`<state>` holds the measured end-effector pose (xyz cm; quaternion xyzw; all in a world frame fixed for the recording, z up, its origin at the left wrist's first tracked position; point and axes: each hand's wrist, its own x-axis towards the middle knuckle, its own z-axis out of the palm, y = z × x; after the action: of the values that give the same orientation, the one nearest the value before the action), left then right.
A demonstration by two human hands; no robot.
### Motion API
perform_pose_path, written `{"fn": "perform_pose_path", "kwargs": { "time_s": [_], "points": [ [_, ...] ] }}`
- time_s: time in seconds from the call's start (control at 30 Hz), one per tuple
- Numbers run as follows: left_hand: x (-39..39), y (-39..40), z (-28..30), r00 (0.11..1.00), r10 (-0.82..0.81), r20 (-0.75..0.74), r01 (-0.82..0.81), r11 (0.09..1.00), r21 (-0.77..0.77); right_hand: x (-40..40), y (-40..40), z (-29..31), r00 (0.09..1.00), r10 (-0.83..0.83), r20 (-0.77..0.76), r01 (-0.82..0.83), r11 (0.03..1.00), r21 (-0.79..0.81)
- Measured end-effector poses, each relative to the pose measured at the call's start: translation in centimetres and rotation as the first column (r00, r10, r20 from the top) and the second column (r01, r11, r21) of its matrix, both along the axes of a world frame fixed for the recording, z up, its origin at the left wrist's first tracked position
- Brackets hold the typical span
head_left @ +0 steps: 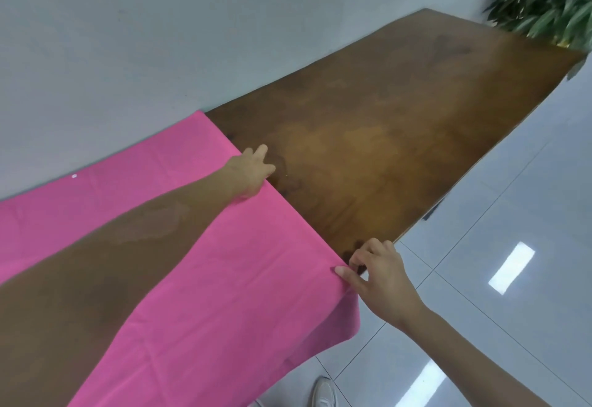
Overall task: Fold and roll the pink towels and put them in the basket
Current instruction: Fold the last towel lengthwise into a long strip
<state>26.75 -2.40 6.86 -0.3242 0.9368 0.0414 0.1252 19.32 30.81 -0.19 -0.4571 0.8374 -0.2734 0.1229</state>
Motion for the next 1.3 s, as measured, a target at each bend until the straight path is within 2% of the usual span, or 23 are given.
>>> {"fn": "perform_pose_path", "kwargs": {
  "time_s": [0.1, 0.2, 0.33, 0.43, 0.63, 0.83, 0.97, 1.17, 1.3],
  "points": [
    [-0.3, 0.6, -0.5, 0.988, 0.035, 0.148, -0.005, 0.981, -0.196, 0.9, 0.8, 0.8, 0.988, -0.014, 0.151, 0.029, 0.995, -0.097],
    [-0.3, 1.0, -0.4, 0.984, 0.143, 0.105, -0.119, 0.971, -0.208, 2.5, 1.4, 1.0, 0.963, -0.018, 0.269, 0.063, 0.985, -0.162],
    [0.0, 1.4, -0.3, 0.982, 0.186, 0.020, -0.180, 0.968, -0.175, 3.7, 1.5, 0.1, 0.948, -0.047, 0.315, 0.106, 0.979, -0.173],
    [0.6, 1.0, -0.1, 0.963, 0.260, -0.068, -0.266, 0.958, -0.106, 4.0, 2.1, -0.9, 0.955, -0.066, 0.288, 0.107, 0.986, -0.127],
    [3.1, 1.3, 1.3, 0.968, 0.214, -0.132, -0.222, 0.974, -0.053, 5.7, 5.1, -1.7, 0.973, -0.084, 0.213, 0.089, 0.996, -0.015],
    [8.7, 0.9, 2.3, 0.957, 0.119, -0.266, -0.134, 0.990, -0.039, 9.6, 6.5, 1.9, 0.994, -0.081, 0.078, 0.070, 0.989, 0.129],
    [14.3, 0.8, 3.7, 0.934, 0.075, -0.351, -0.084, 0.996, -0.012, 15.0, 6.8, 5.2, 0.997, -0.072, -0.005, 0.072, 0.994, 0.081],
    [24.4, 1.3, 6.3, 0.896, -0.033, -0.443, 0.026, 0.999, -0.021, 25.3, 6.6, 7.9, 0.997, -0.081, -0.015, 0.080, 0.996, -0.033],
    [31.0, 0.9, 7.8, 0.876, -0.029, -0.482, 0.001, 0.998, -0.059, 32.2, 6.2, 8.6, 0.999, -0.047, -0.009, 0.047, 0.997, -0.060]
  ]
}}
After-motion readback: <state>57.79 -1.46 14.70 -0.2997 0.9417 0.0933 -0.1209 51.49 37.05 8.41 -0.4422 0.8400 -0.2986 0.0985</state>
